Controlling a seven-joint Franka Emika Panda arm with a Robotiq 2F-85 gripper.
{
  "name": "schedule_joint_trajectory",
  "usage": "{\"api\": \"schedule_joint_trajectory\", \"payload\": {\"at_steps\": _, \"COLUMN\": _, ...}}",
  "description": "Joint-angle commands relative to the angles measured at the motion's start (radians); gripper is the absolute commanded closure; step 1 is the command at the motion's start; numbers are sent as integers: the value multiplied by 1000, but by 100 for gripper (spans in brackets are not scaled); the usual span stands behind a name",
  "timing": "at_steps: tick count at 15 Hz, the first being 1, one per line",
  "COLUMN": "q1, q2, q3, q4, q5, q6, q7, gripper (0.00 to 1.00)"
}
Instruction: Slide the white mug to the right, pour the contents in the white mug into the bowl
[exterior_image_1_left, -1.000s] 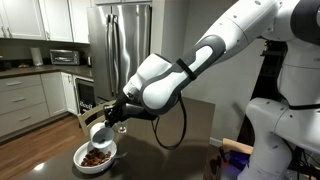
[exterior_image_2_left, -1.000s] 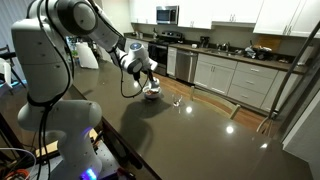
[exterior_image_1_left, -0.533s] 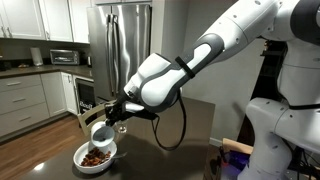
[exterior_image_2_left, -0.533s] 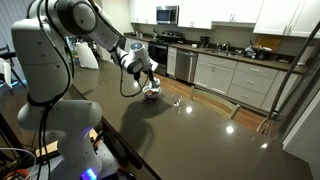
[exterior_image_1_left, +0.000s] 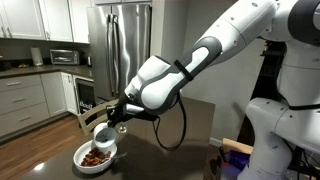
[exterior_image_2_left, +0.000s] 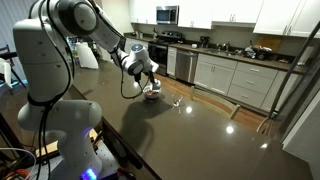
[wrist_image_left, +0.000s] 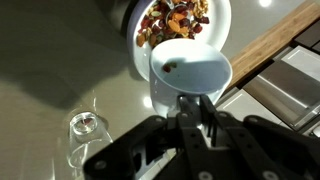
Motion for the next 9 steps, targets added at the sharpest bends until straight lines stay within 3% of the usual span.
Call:
{"api": "schedule_joint_trajectory", "payload": {"at_steps": 1, "q1": 13, "q2": -2, "q3": -32, "q4": -1, "q5": -39, "q6": 24, "q7": 45, "gripper": 93}}
{"api": "schedule_joint_trajectory", "payload": {"at_steps": 9, "q1": 43, "q2": 8, "q3": -130, "q4": -2, "q5": -132, "q6": 16, "q7": 163, "gripper": 93}}
